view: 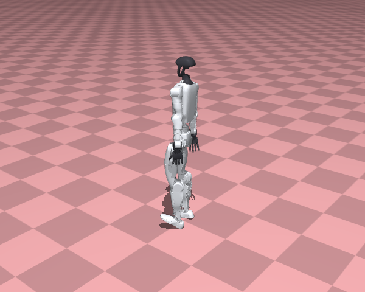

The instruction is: In place motions

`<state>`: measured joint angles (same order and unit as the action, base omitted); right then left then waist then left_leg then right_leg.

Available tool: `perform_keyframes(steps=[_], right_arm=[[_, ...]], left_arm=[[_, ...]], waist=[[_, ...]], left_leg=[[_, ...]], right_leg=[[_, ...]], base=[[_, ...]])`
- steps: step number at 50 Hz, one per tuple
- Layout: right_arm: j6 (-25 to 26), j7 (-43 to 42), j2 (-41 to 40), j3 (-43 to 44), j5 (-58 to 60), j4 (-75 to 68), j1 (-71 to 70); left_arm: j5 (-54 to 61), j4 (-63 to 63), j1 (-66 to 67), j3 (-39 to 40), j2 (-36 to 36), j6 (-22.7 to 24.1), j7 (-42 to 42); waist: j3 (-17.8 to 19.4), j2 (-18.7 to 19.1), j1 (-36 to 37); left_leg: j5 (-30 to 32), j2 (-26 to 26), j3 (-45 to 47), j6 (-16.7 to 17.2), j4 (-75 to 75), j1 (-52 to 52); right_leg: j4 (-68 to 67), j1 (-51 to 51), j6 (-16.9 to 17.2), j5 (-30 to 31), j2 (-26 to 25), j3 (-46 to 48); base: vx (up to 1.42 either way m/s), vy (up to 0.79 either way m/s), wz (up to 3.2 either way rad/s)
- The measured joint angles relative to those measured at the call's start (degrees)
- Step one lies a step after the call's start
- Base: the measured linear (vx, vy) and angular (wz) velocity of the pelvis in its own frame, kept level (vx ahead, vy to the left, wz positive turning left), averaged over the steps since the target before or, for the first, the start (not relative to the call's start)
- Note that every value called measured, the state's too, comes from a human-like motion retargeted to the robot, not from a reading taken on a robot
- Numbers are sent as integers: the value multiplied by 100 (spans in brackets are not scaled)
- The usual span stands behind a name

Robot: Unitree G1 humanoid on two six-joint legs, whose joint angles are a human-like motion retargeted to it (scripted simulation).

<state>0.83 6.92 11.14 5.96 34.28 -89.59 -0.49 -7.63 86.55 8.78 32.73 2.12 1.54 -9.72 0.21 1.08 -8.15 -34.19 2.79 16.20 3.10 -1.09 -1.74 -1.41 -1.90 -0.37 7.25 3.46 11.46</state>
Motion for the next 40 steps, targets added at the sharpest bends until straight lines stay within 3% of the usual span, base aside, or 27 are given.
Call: perform_keyframes(steps=[40], right_arm=[[-44,-30,30,38,-19,-14,3]], left_arm=[[-16,23,0,-41,31,4,-6]], waist=[[37,-94,67]], left_leg=[[18,109,-27,-116,9,0]], right_leg=[[15,-26,111,3,94,39]], base=[[0,0,0]])
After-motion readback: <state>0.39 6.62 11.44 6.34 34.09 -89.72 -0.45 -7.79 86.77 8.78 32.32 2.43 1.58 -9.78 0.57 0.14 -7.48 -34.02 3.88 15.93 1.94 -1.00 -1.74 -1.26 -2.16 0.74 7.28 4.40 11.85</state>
